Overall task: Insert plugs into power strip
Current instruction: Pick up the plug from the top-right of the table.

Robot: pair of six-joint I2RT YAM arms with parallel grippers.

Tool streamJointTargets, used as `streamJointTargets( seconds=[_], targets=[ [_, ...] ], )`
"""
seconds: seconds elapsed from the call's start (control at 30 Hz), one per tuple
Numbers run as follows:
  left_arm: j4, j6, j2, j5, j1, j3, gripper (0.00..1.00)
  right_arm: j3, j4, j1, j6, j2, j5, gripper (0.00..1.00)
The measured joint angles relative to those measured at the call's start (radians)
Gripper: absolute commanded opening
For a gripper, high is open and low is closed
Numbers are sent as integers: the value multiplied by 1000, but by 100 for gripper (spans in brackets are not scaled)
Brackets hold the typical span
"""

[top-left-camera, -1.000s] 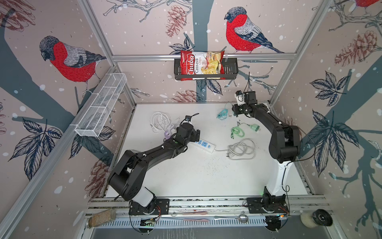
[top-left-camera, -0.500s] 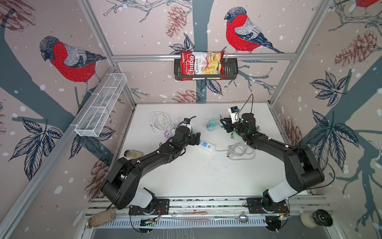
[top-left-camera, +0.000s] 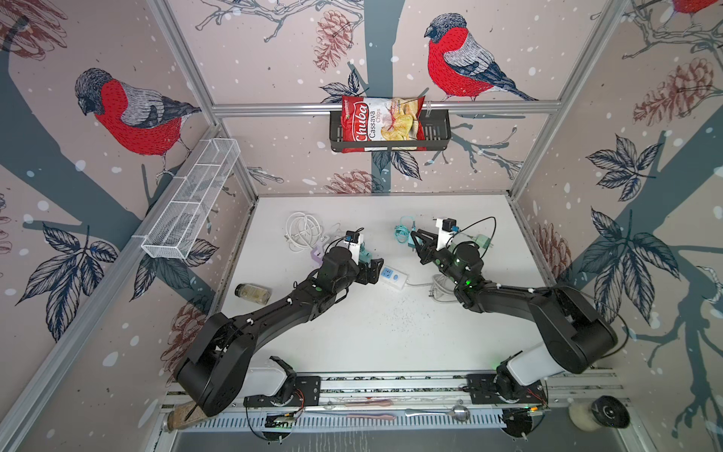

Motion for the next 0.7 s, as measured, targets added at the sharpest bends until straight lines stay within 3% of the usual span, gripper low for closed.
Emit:
streamJointTargets(
  seconds=[0.7],
  targets=[
    [75, -32, -31, -26, -101, -119, 92, -87, 315, 98, 82, 135, 52, 0]
  ],
)
